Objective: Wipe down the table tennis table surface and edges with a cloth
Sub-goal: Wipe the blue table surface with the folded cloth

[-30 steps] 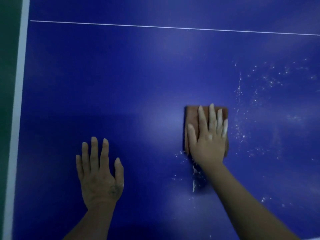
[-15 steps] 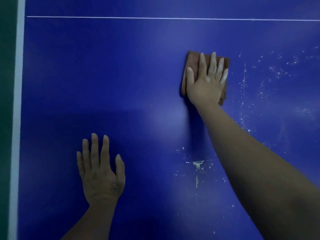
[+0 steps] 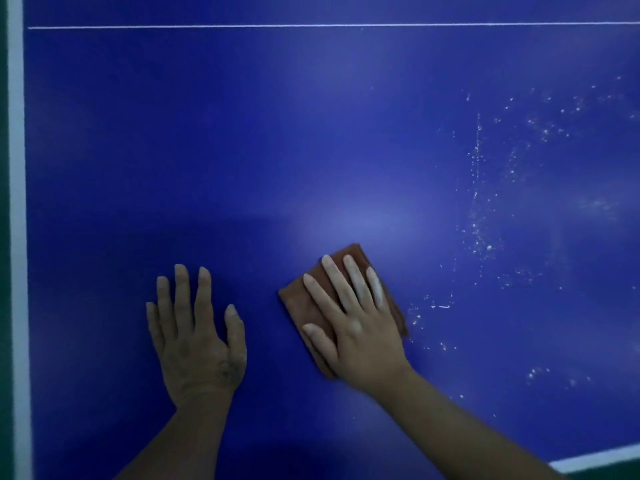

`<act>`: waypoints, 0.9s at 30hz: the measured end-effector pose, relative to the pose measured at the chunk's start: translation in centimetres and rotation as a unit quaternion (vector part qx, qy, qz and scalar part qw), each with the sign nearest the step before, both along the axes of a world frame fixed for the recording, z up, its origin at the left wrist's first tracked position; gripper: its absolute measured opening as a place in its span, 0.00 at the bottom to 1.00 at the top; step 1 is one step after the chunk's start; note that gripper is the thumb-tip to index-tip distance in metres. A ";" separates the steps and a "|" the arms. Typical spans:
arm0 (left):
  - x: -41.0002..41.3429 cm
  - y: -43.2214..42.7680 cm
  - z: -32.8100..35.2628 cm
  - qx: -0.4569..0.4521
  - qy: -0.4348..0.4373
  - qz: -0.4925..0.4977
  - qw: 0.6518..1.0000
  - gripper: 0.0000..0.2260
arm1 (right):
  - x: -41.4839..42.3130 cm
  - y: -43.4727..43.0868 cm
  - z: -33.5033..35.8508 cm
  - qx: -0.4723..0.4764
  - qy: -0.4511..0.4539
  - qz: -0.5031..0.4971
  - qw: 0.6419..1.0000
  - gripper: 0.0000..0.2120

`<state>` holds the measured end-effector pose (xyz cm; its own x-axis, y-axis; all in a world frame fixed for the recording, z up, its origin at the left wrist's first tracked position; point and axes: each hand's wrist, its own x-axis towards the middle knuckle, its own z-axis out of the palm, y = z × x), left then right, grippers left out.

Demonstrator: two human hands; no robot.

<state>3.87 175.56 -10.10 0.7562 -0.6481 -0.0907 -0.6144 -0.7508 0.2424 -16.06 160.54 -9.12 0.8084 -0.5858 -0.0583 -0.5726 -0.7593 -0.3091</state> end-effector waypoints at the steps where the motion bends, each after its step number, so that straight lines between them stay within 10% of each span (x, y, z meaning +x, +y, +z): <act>1: 0.0 0.0 0.0 0.003 0.001 0.001 1.000 0.32 | 0.7 -1.6 0.1 -0.006 -0.007 0.013 1.000 0.31; 13: -0.1 0.0 0.2 -0.001 0.004 0.003 1.000 0.31 | 5.7 -22.7 1.0 -0.034 0.029 -0.247 0.968 0.31; 27: -0.2 -0.3 0.3 -0.005 0.004 0.002 1.000 0.31 | -6.1 1.4 0.3 -0.048 0.054 -0.245 0.967 0.31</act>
<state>3.62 175.27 -9.76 0.7579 -0.6462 -0.0893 -0.6099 -0.7505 0.2546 -22.19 161.92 -8.79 0.4248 -0.9038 -0.0527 -0.8957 -0.4111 -0.1691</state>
